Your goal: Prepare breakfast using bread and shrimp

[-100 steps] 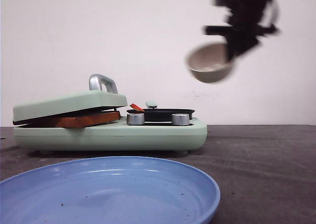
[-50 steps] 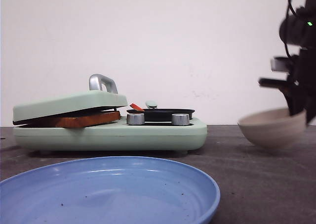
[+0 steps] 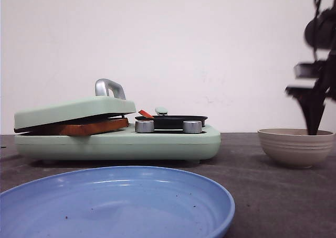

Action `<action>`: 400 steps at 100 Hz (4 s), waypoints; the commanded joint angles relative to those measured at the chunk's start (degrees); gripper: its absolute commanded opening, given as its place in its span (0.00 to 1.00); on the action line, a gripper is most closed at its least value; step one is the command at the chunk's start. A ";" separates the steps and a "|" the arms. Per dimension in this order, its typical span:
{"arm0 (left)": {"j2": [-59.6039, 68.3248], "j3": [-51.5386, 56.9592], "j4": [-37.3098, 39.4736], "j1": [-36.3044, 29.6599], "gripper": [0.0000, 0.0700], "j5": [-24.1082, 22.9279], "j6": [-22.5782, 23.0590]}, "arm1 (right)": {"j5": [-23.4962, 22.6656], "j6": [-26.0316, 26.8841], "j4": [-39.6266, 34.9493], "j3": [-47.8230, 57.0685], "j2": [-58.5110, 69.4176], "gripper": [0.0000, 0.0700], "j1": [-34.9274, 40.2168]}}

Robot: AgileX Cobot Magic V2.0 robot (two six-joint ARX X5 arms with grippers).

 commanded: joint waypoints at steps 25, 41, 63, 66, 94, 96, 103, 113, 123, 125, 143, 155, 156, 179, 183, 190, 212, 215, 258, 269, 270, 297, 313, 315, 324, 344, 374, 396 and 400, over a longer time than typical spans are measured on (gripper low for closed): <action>0.48 -2.62 6.12 -0.31 0.00 -3.26 1.36 | -9.31 -3.63 7.63 -1.07 -21.14 0.01 0.28; 0.98 -7.74 12.85 -0.31 0.00 -3.17 1.31 | -9.05 -5.27 30.38 -12.76 -37.86 0.01 4.63; 1.07 -15.85 19.65 -0.31 0.00 -0.39 0.35 | -4.33 -3.61 39.76 -29.88 -58.38 0.01 4.74; 1.09 -16.61 20.15 -0.31 0.00 -0.39 0.24 | -4.15 -4.46 37.79 -30.88 -59.98 0.01 4.42; 2.82 -19.82 23.10 -0.31 0.00 -0.50 0.46 | -2.36 -6.16 33.55 -33.68 -65.22 0.01 4.11; 2.95 -19.82 22.93 -0.31 0.00 -0.50 0.35 | -2.21 -5.95 33.55 -33.68 -65.22 0.01 4.11; 3.10 -19.82 22.03 -0.31 0.00 -0.50 -0.11 | -2.23 -5.99 33.68 -33.68 -65.20 0.01 4.11; 2.99 -19.80 19.58 -0.31 0.00 0.00 -0.20 | -2.21 -6.12 33.73 -33.68 -65.13 0.01 4.11; 2.93 -19.80 17.70 -0.31 0.00 -0.04 -0.17 | -2.23 -6.12 33.73 -33.68 -65.18 0.01 4.11; 2.93 -19.80 17.73 -0.31 0.00 -0.04 -0.15 | -2.25 -6.12 33.73 -33.68 -65.20 0.01 4.11; 2.95 -19.80 18.23 -0.31 0.00 -0.07 -0.15 | -2.23 -6.12 33.73 -33.68 -65.13 0.01 4.11; 2.95 -19.80 18.23 -0.31 0.00 -0.07 -0.15 | -2.23 -6.12 33.73 -33.68 -65.16 0.01 4.11; 2.95 -19.80 18.23 -0.31 0.00 -0.07 -0.15 | -2.25 -6.12 33.75 -33.68 -65.16 0.01 4.11; 1.01 -19.80 17.73 -0.31 0.00 -0.68 0.09 | -2.25 -6.12 33.73 -33.68 -65.16 0.01 4.11; -0.37 -19.80 17.70 -0.31 0.00 -0.72 0.09 | -2.23 -6.12 33.73 -33.66 -65.16 0.01 4.09; -2.73 -19.80 18.05 -0.68 0.00 -0.68 3.67 | -2.25 -6.12 33.73 -33.68 -65.13 0.01 4.11; -6.60 -23.96 22.73 0.96 0.00 -1.97 25.88 | -2.23 -6.12 33.73 -33.68 -65.13 0.01 4.11; -7.32 -25.79 25.20 1.66 0.00 -2.19 27.34 | -2.25 -6.12 33.73 -33.68 -65.13 0.01 4.11; -25.11 -61.59 53.72 16.11 0.00 -2.23 13.27 | -2.25 -6.12 33.73 -33.66 -65.13 0.01 4.11; -30.62 -68.04 54.16 19.37 0.00 -2.23 10.78 | -2.25 -6.12 33.73 -33.68 -65.13 0.01 4.11; -31.08 -68.50 54.16 19.67 0.00 -2.23 10.36 | -2.25 -6.12 33.73 -33.68 -65.13 0.01 4.11; -36.15 -72.98 54.16 24.55 0.00 -2.27 5.25 | -2.23 -6.12 33.73 -33.66 -65.13 0.01 4.11; -37.44 -73.50 54.14 26.49 0.00 -2.34 6.19 | -2.25 -6.12 33.73 -33.66 -65.13 0.01 4.11; -37.73 -73.70 54.16 26.67 0.00 -2.34 6.19 | -2.25 -6.12 33.73 -33.66 -65.13 0.01 4.11; -39.10 -74.84 54.14 27.19 0.00 -2.34 6.03 | -2.25 -6.12 33.73 -33.66 -65.13 0.01 4.11; -41.03 -77.61 54.23 28.37 0.00 -2.32 5.03 | -2.25 -6.12 33.73 -33.66 -65.13 0.01 4.11; -45.38 -81.20 50.21 28.76 0.00 -2.49 3.65 | -2.25 -6.12 33.73 -33.66 -65.13 0.01 4.09; -45.46 -81.20 45.44 29.70 0.00 -2.93 3.91 | -2.25 -6.12 33.73 -33.66 -65.13 0.01 4.11; -45.46 -81.20 44.33 29.70 0.00 -2.93 3.89 | -2.25 -6.12 33.73 -33.66 -65.13 0.01 4.11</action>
